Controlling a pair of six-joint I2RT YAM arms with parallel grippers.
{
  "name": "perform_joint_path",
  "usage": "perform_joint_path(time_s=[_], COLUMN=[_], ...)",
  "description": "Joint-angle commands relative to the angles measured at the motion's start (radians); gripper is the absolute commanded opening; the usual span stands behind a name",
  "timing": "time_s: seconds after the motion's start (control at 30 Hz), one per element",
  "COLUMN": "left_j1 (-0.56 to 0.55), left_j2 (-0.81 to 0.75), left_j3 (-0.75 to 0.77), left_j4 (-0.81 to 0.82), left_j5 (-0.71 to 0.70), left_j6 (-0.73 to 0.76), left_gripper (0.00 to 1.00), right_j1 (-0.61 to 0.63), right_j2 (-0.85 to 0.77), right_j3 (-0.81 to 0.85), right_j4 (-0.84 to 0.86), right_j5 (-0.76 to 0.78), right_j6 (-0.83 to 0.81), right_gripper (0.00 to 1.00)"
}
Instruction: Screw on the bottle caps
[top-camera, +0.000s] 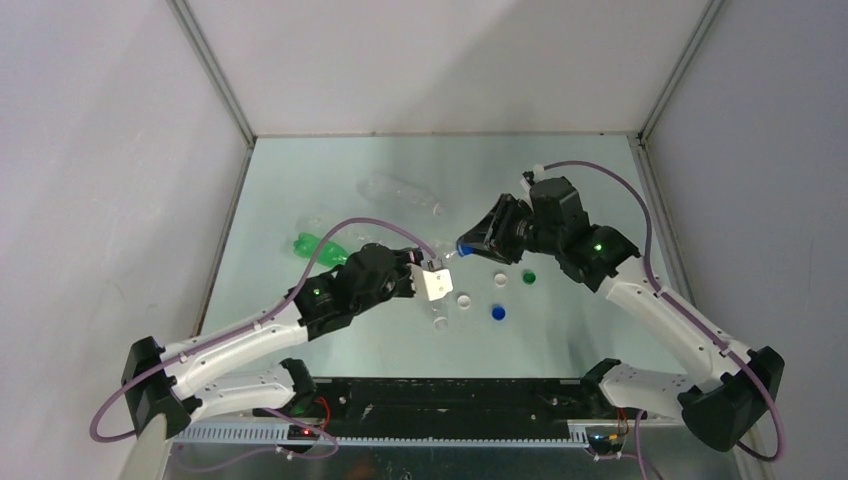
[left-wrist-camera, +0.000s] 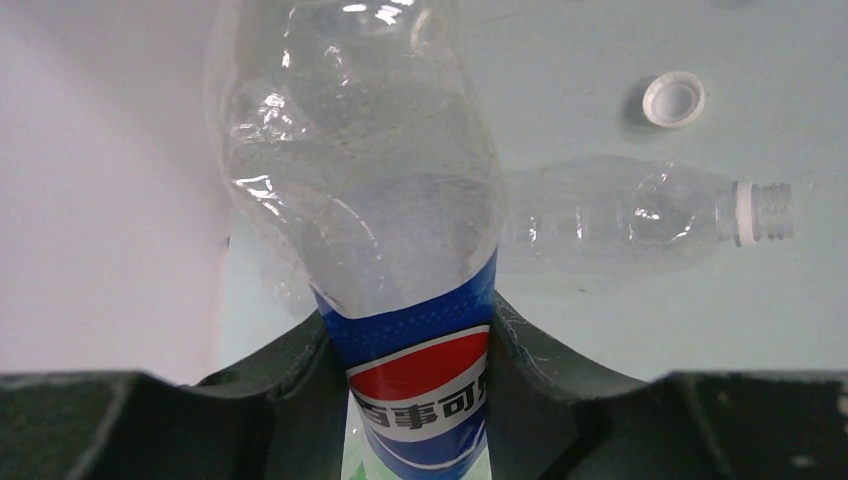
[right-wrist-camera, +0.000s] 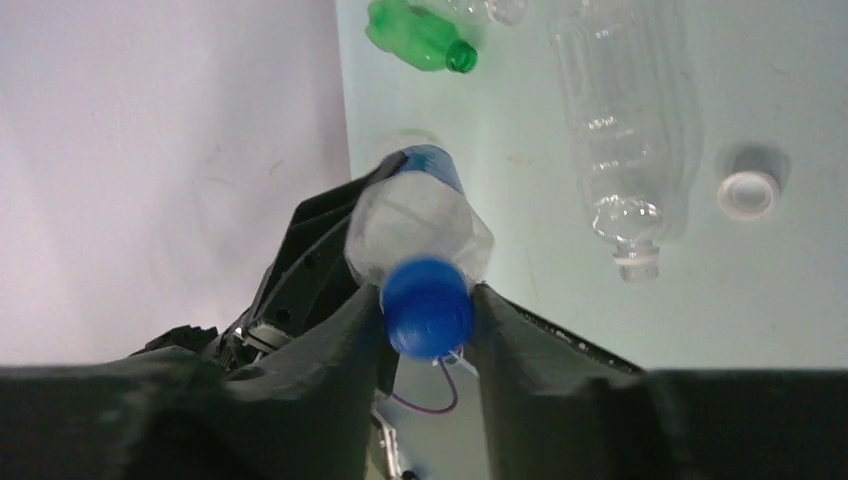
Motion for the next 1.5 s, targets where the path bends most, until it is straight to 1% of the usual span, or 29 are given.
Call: perform_joint_path(time_s=[0.0, 0.07, 0.1, 0.17, 0.23, 0.27, 0.3, 0.33, 0.43, 0.47, 0.5, 0.53, 0.57, 0.63, 0.67, 0.7, 0.73, 0.77, 0.83, 0.93, 1.03, 1.2, 1.27, 1.37, 1.4, 1.47], left_j1=[0.002, 0.039, 0.051, 0.081, 0.107, 0.120, 0.126, 0.140, 0.185, 0.195, 0.215, 0.222, 0.238, 0.255, 0.258, 0.265, 0.268, 0.270, 0.271, 0.272, 0.272, 0.272, 0.271, 0.271, 0.272, 0.272], left_j2=[-0.027, -0.032, -0.037, -0.041, -0.036, -0.031, -0.021, -0.016, 0.006, 0.009, 0.013, 0.016, 0.021, 0.032, 0.040, 0.044, 0.055, 0.061, 0.078, 0.106, 0.121, 0.126, 0.128, 0.127, 0.127, 0.129], left_j3=[0.027, 0.019, 0.014, 0.011, 0.018, 0.023, 0.033, 0.046, 0.073, 0.086, 0.094, 0.110, 0.119, 0.143, 0.163, 0.172, 0.193, 0.204, 0.233, 0.273, 0.303, 0.317, 0.323, 0.330, 0.331, 0.333], left_j4=[0.133, 0.115, 0.103, 0.084, 0.052, 0.022, 0.005, -0.028, -0.082, -0.105, -0.115, -0.140, -0.152, -0.187, -0.213, -0.228, -0.258, -0.290, -0.333, -0.378, -0.415, -0.416, -0.416, -0.418, -0.417, -0.416], left_j5=[0.179, 0.223, 0.240, 0.288, 0.344, 0.355, 0.378, 0.392, 0.483, 0.506, 0.549, 0.571, 0.614, 0.664, 0.681, 0.715, 0.746, 0.760, 0.792, 0.817, 0.828, 0.845, 0.848, 0.852, 0.852, 0.854], left_j6=[-0.025, -0.046, -0.054, -0.062, -0.065, -0.064, -0.061, -0.061, -0.062, -0.062, -0.062, -0.060, -0.055, -0.045, -0.039, -0.028, -0.017, -0.010, 0.012, 0.040, 0.052, 0.052, 0.051, 0.051, 0.051, 0.051], left_gripper=[0.00, 0.00, 0.00, 0.00, 0.00, 0.00, 0.00, 0.00, 0.00, 0.00, 0.00, 0.00, 0.00, 0.00, 0.00, 0.00, 0.00, 0.00, 0.00, 0.00, 0.00, 0.00, 0.00, 0.00, 0.00, 0.00], right_j1=[0.002, -0.014, -0.028, -0.042, -0.052, -0.056, -0.065, -0.069, -0.096, -0.110, -0.117, -0.123, -0.131, -0.133, -0.131, -0.128, -0.124, -0.122, -0.117, -0.106, -0.084, -0.048, -0.040, -0.035, -0.035, -0.034], right_j2=[-0.015, -0.031, -0.043, -0.061, -0.085, -0.103, -0.113, -0.133, -0.176, -0.197, -0.206, -0.225, -0.234, -0.252, -0.262, -0.266, -0.270, -0.271, -0.271, -0.270, -0.265, -0.252, -0.244, -0.231, -0.226, -0.220], right_j3=[-0.009, -0.008, -0.008, -0.008, -0.008, -0.008, -0.009, -0.009, -0.009, -0.008, -0.008, -0.008, -0.008, -0.008, -0.009, -0.009, -0.008, -0.009, -0.008, -0.008, -0.008, -0.009, -0.009, -0.009, -0.009, -0.009], right_j4=[0.167, 0.175, 0.180, 0.204, 0.229, 0.239, 0.245, 0.245, 0.226, 0.220, 0.206, 0.197, 0.177, 0.136, 0.117, 0.084, 0.068, 0.034, -0.012, -0.012, 0.003, -0.013, -0.018, -0.024, -0.026, -0.025], right_j5=[0.000, -0.013, -0.029, -0.070, -0.105, -0.112, -0.130, -0.140, -0.183, -0.219, -0.242, -0.282, -0.297, -0.369, -0.424, -0.444, -0.473, -0.489, -0.533, -0.570, -0.587, -0.601, -0.604, -0.599, -0.598, -0.595], right_j6=[-0.145, -0.262, -0.286, -0.371, -0.459, -0.513, -0.545, -0.612, -0.753, -0.833, -0.873, -0.958, -1.003, -1.222, -1.286, -1.380, -1.425, -1.515, -1.623, -1.661, -1.664, -1.722, -1.731, -1.742, -1.743, -1.747], right_gripper=[0.46, 0.58, 0.60, 0.68, 0.89, 0.97, 0.98, 0.99, 0.99, 0.99, 0.99, 0.99, 1.00, 0.99, 0.99, 0.99, 0.97, 0.93, 0.91, 0.91, 0.87, 0.84, 0.80, 0.68, 0.66, 0.59])
